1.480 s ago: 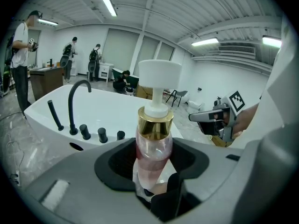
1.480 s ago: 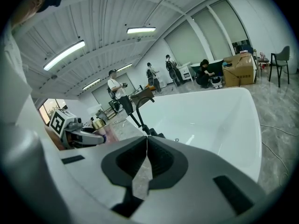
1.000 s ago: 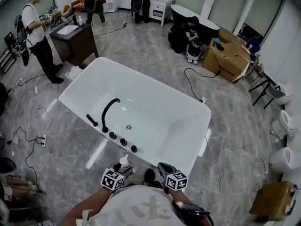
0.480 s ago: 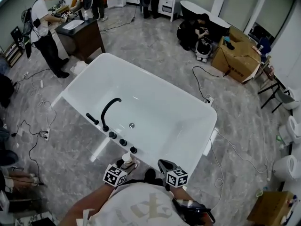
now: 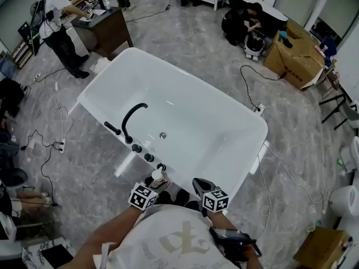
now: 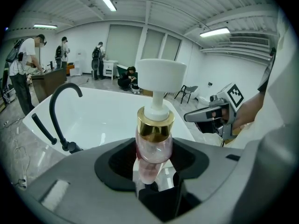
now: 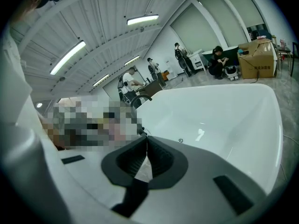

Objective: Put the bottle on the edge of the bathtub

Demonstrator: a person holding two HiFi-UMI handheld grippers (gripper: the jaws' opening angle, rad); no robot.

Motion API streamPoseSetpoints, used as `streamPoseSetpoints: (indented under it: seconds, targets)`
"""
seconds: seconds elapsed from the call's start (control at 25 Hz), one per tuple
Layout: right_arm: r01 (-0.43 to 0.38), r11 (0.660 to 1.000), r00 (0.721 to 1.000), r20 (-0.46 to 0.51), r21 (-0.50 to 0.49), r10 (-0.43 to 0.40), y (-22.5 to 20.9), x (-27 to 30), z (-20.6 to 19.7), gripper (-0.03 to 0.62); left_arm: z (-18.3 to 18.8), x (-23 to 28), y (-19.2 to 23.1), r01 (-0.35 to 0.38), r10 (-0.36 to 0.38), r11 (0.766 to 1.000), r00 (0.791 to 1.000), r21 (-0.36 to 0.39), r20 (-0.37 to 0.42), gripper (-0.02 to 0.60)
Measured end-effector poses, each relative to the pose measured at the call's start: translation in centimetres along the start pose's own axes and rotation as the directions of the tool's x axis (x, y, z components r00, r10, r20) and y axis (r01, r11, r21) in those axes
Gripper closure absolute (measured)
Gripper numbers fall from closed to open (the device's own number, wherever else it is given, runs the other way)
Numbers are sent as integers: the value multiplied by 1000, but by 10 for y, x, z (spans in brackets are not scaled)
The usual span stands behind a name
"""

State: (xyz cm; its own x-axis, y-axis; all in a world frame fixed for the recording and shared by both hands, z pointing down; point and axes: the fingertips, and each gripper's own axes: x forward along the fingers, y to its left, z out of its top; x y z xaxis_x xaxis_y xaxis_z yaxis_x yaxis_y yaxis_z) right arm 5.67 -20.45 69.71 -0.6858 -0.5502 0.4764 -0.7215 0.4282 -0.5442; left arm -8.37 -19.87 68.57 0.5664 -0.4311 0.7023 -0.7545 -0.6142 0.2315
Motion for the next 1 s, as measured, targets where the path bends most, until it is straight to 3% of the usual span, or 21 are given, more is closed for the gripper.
streamPoseSetpoints:
  seconds: [0.4,1.0]
  targets:
    - [-3,1000,1000,-23,24,4,-7,1,-8,588,-8,24,8,-15,14,1000,998,-20,-55,368]
    - [31,997,998,-63,64,-27,-29,-6,-22,588,-32,66,17,-20,21,1000,988,9,-155,370]
